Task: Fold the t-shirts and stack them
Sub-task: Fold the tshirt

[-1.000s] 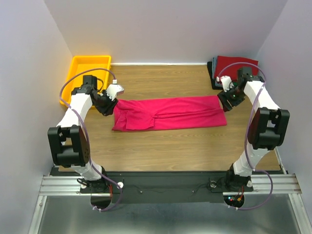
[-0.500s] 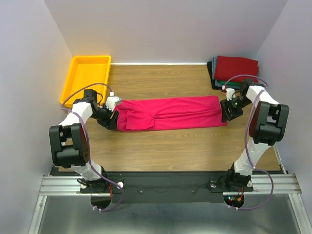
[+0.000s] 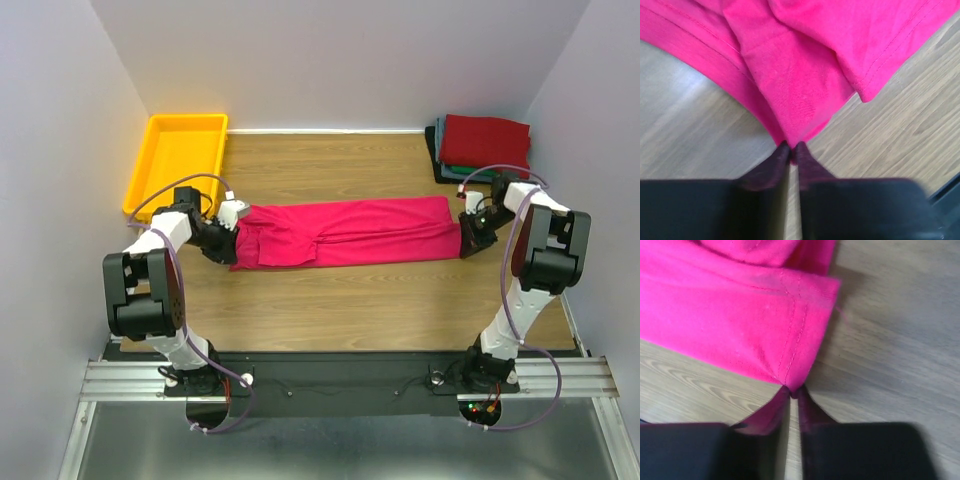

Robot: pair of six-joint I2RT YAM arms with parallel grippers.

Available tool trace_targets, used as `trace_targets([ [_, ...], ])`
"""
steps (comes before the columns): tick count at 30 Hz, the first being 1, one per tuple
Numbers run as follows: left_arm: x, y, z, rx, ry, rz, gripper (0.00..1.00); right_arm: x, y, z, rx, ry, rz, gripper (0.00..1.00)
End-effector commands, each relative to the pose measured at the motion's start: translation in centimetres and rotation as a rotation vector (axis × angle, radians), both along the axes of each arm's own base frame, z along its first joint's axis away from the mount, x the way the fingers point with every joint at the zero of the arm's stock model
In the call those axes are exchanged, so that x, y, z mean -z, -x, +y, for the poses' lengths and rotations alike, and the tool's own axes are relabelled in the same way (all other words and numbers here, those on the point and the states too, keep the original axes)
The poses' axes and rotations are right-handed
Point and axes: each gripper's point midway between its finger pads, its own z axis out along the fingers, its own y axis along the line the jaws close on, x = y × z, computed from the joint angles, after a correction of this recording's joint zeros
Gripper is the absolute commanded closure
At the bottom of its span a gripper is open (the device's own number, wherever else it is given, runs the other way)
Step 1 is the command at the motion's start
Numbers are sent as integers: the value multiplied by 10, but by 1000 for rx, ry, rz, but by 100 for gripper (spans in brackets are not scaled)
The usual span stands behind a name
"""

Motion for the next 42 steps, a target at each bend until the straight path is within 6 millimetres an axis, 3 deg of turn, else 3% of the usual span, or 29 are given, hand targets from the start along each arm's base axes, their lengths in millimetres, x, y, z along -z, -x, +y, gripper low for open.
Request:
trace_targets([
  [1, 9, 18, 3, 30, -8, 84, 96, 13, 5, -9, 30, 52, 28, 96],
  [2, 11, 21, 7, 35, -34, 95, 100, 12, 7, -10, 29, 65, 27, 99],
  [9, 17, 54, 23, 74, -138, 151, 100, 12, 51, -23, -26, 172, 80, 99],
  [17, 18, 81, 34, 102, -210, 171, 100, 3, 76, -42, -98, 293, 82, 100],
  [19, 13, 80, 35, 105, -218, 147, 73, -4, 82, -36, -151, 251, 90, 99],
  [20, 9, 77, 34, 125, -212, 122, 66, -11, 86, -28, -160, 204, 104, 79],
  [21, -2, 69, 31, 135, -199, 81, 56, -17, 84, -23, -168, 178, 98, 65],
  [24, -43, 56, 18, 184, -141, -52, 45, -48, 72, -13, -182, 123, 14, 48],
  [28, -85, 46, 5, 260, -115, -231, 39, -80, 53, -5, -182, 76, -72, 48],
  [30, -89, 48, -10, 326, -113, -274, 39, -85, 46, -1, -174, 53, -95, 50],
  [32, -86, 49, -14, 355, -137, -308, 39, -94, 36, 11, -169, 4, -121, 53],
  [33, -79, 55, -30, 432, -134, -312, 39, -96, 33, 23, -175, -37, -119, 56],
  [37, -61, 67, -55, 514, -135, -292, 40, -105, 23, 60, -155, -151, -125, 59],
  [42, -39, 71, -68, 455, -99, -193, 40, -107, 24, 111, -138, -253, -104, 59],
])
